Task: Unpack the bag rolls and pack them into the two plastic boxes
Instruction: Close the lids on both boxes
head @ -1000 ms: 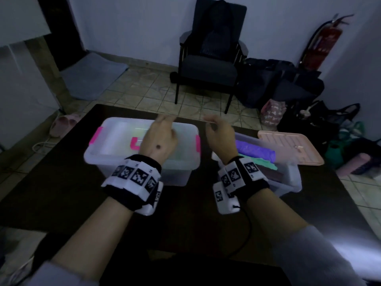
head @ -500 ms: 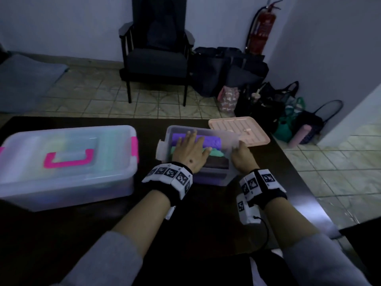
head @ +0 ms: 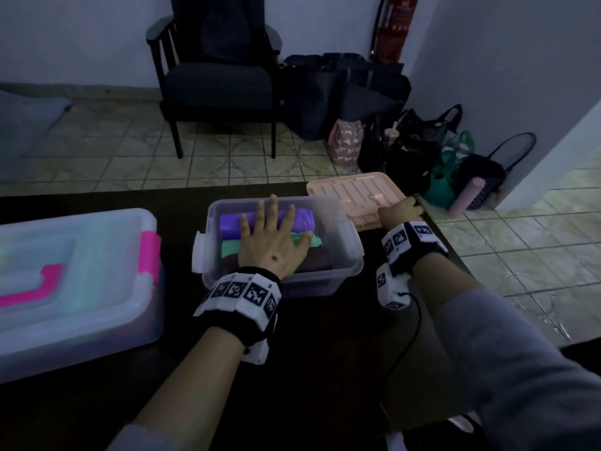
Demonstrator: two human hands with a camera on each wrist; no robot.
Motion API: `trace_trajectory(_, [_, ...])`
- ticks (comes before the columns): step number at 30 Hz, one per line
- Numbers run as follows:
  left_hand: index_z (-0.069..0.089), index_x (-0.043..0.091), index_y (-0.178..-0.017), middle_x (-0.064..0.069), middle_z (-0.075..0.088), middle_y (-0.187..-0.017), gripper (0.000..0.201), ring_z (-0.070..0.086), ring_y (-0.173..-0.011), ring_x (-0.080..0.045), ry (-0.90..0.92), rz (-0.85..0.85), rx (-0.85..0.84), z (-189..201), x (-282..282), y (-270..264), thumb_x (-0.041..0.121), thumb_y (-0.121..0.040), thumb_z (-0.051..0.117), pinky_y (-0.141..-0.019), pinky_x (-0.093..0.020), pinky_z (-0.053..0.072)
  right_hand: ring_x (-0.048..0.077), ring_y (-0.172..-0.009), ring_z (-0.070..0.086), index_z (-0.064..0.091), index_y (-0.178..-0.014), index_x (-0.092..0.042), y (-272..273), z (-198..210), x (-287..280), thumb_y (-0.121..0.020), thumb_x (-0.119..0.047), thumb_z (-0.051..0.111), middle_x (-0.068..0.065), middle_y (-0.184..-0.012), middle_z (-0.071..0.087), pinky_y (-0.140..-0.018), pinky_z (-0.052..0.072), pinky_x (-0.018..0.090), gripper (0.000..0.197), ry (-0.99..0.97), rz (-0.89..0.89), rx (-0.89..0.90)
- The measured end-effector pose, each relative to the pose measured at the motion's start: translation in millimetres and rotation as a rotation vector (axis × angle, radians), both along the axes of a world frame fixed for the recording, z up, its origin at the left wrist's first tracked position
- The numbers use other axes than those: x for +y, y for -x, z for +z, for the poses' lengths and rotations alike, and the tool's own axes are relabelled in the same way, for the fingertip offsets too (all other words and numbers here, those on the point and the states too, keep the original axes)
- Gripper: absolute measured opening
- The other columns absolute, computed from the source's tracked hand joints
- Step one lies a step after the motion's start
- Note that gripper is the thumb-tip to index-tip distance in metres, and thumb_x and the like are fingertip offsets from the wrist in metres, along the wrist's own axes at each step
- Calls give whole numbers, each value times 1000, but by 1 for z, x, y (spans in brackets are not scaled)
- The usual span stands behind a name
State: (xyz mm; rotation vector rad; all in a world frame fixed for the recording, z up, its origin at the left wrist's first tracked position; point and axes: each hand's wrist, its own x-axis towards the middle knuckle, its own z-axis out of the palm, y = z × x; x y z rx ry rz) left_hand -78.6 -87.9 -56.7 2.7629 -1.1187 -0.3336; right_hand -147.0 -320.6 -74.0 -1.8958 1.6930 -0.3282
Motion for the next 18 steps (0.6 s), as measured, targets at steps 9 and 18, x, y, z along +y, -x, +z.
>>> trace_trajectory(9, [-10, 30, -149, -3, -26, -154, 67, -23, -142, -25, -71, 4, -1, -2, -3, 0, 59, -94, 17, -113, -48, -14, 33, -136, 26, 20, -143, -3, -1, -33, -43, -74, -51, 72, 18, -147, 26, -109, 24, 43, 99, -113, -27, 173])
trace_trajectory(18, [-11, 31, -148, -1, -28, -153, 68, -25, -141, -24, -96, 6, 37, 1, -2, 2, 60, -93, 17, -112, -48, -15, 37, -128, 38, 30, -137, -2, 13, -22, -23, -88, -22, 60, 22, -143, 31, -100, 35, 43, 61, -63, -73, 56])
